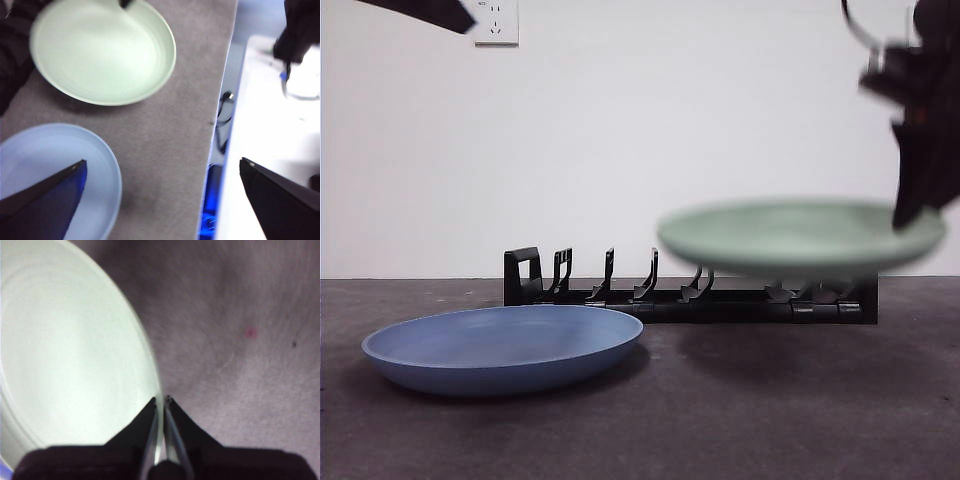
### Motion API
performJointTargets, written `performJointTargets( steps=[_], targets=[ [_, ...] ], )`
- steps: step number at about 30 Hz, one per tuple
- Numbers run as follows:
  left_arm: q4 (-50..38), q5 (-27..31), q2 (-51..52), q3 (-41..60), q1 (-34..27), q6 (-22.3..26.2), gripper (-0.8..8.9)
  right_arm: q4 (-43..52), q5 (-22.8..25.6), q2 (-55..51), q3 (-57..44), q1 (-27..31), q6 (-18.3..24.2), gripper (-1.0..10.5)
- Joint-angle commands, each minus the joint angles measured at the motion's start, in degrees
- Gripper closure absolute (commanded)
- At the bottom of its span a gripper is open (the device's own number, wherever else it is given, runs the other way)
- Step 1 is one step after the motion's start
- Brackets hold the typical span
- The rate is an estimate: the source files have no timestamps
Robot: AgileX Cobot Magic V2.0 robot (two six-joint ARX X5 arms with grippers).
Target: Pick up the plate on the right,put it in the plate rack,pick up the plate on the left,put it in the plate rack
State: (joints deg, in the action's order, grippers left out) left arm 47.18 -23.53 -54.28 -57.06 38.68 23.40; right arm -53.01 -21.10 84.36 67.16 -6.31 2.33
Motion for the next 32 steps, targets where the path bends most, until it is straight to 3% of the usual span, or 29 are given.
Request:
performJointTargets(
  steps=[1, 5, 10, 13, 18, 25, 32],
  targets=[
    [-2.9, 5.7, -1.2, 0.1, 4.2, 5.8, 1.80, -2.7, -0.6, -2.3, 3.1, 0.0, 0.8, 9.6],
    [-8.3, 16.8, -2.8, 0.1, 9.9, 12.5, 1.80, -7.1, -2.0, -3.9, 7.1, -0.1, 0.9, 9.6],
    [-15.8, 29.2, -5.3, 0.1, 16.9, 24.2, 1.80, -12.3, -4.7, -4.2, 10.8, -0.1, 0.9, 9.6],
    [-19.6, 33.8, -7.1, 0.1, 20.0, 30.6, 1.81, -13.8, -7.5, -4.2, 11.3, -0.1, 0.9, 9.6],
    [-22.5, 36.3, -10.7, 0.1, 23.3, 39.0, 1.86, -15.4, -9.6, -4.2, 11.3, -0.1, 0.9, 9.6],
    [-24.6, 38.7, -15.1, 0.1, 24.4, 41.8, 2.18, -16.1, -9.6, -4.2, 11.3, -0.1, 1.2, 9.6],
    [-26.3, 38.8, -16.4, 0.1, 24.4, 41.8, 5.53, -16.0, -9.6, -4.2, 11.3, -0.2, 1.4, 9.6]
  ],
)
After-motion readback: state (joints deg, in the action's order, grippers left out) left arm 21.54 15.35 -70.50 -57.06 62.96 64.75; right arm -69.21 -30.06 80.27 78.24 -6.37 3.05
